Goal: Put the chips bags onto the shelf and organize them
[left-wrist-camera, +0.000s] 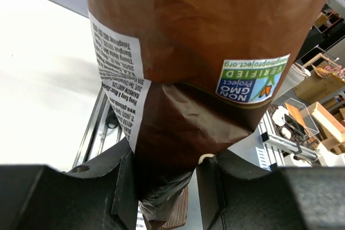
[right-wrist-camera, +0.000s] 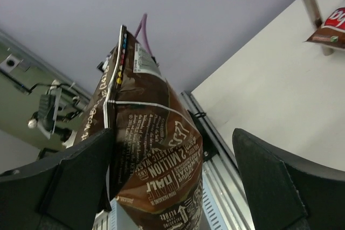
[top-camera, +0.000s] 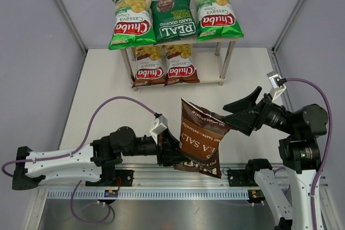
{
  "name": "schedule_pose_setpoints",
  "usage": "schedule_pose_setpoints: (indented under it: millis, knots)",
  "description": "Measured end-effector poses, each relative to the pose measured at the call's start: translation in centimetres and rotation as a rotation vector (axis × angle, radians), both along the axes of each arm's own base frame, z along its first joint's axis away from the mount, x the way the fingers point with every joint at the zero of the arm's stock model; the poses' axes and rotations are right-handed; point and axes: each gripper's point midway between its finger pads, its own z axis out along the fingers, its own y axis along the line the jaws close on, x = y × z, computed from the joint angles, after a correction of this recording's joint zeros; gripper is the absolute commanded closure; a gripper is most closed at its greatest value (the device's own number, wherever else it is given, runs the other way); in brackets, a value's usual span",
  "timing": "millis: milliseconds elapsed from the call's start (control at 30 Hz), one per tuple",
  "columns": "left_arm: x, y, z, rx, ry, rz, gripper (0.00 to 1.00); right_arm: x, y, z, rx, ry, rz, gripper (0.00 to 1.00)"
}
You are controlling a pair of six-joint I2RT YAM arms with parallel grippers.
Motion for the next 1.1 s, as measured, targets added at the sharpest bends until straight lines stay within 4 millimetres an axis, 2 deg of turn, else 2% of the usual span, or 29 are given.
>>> schedule_pose_setpoints:
  millis: [200,300,367,467,533,600,667,800,967,1100]
  knots:
    - [0.6,0.3,-0.9,0.043,0.054,0.041,1.0,2.3,-0.9,1.9,0.007,-0.013,-0.161,0.0]
    - [1.3,1.0,-1.1,0.049,0.068,0.095,1.0,2.7,-1.6,2.7,-0.003,-0.031,-0.248,0.01]
    - [1.7,1.6,-0.9,0.04,0.071,0.125,1.0,2.8,-1.8,2.6,-0.01,-0.033,-0.27,0.01]
    - [2.1,2.1,-0.2,0.014,0.066,0.152,1.0,3.0,-1.4,1.1,-0.014,0.008,-0.222,0.01]
    - [2.2,2.2,0.1,0.004,0.06,0.156,1.0,3.1,-0.7,-0.9,-0.007,0.079,-0.146,0.0]
    - [2.3,1.9,0.0,0.012,0.059,0.159,1.0,3.3,-0.1,-3.0,0.006,0.153,-0.072,0.01]
    - [2.6,1.3,-0.3,0.035,0.062,0.167,1.0,3.0,0.3,-4.1,0.031,0.198,0.0,0.0]
    - [3.4,-0.1,-0.5,0.072,0.072,0.192,1.0,1.7,0.9,-3.8,0.058,0.183,0.103,0.01]
    - [4.1,-2.0,0.3,0.062,0.11,0.194,1.0,-0.1,1.2,-3.0,0.047,0.101,0.178,0.01]
    - [5.1,-3.1,1.3,0.003,0.188,0.144,1.0,0.0,1.2,-3.0,0.033,0.061,0.163,0.01]
